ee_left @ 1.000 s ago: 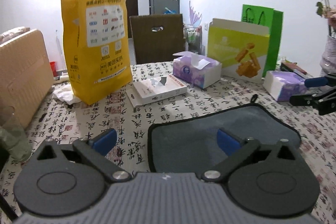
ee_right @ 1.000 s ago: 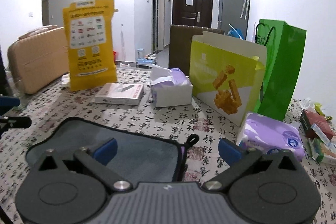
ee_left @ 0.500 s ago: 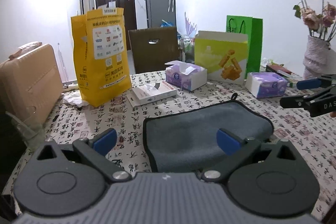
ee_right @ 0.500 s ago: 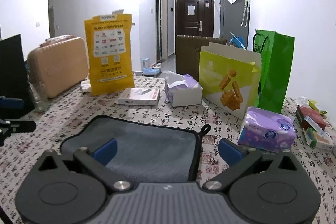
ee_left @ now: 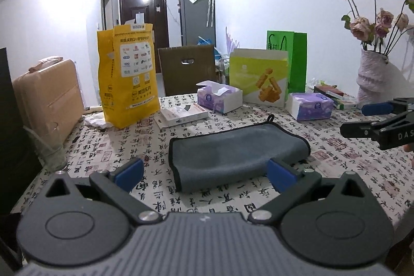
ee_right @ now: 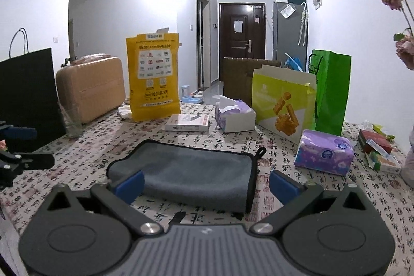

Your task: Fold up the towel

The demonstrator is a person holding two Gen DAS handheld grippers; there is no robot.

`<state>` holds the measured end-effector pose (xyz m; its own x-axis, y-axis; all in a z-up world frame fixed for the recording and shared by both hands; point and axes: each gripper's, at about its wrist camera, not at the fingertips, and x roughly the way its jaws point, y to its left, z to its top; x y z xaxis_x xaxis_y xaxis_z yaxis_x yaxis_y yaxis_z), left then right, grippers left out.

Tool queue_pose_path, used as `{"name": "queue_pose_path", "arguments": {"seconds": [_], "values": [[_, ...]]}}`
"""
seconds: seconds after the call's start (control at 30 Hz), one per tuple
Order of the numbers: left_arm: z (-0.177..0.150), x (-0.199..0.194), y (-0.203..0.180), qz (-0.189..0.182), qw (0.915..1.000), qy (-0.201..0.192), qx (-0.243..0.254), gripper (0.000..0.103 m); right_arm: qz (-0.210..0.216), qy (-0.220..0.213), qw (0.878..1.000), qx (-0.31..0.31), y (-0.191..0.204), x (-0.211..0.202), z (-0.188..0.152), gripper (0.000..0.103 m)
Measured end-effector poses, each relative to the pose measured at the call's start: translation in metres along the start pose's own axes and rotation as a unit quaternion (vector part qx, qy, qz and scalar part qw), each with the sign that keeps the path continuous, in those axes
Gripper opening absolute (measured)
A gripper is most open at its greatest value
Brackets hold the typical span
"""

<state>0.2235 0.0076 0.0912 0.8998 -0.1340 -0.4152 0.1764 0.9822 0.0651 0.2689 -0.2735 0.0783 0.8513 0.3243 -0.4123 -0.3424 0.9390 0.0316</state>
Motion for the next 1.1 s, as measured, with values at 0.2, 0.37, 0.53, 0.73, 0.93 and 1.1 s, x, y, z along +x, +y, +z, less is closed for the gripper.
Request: {"name": "queue_pose_path", "arguments": {"seconds": [0.2, 0.37, 0.53, 0.73, 0.93, 1.1], "values": [[-0.010, -0.025, -0.004, 0.010, 0.9998, -0.017, -0.002, 0.103, -0.001, -0.020, 1.000, 0.023, 0.000, -0.028, -0.011, 0.103], [-0.023, -0.044, -0.006, 0.016, 0.9994, -0.029, -0.007, 0.103, -0.001, -0.032, 0.999, 0.023, 0.007, -0.050, -0.022, 0.103], [-0.040, -0.066, -0.010, 0.021, 0.9985, -0.051, 0.002, 0.103, 0.000, -0.046, 0.999, 0.022, 0.016, -0.071, -0.034, 0.103], [-0.054, -0.092, -0.014, 0.029, 0.9955, -0.089, 0.016, 0.103, 0.002, -0.072, 0.997, 0.029, 0.028, -0.094, -0.049, 0.103], [-0.067, -0.108, -0.019, 0.035, 0.9936, -0.107, 0.002, 0.103, 0.004, -0.080, 0.996, 0.027, 0.041, -0.109, -0.067, 0.103], [-0.084, -0.116, -0.026, 0.038, 0.9934, -0.109, -0.001, 0.103, 0.004, -0.089, 0.996, 0.030, 0.049, -0.122, -0.083, 0.103]]}}
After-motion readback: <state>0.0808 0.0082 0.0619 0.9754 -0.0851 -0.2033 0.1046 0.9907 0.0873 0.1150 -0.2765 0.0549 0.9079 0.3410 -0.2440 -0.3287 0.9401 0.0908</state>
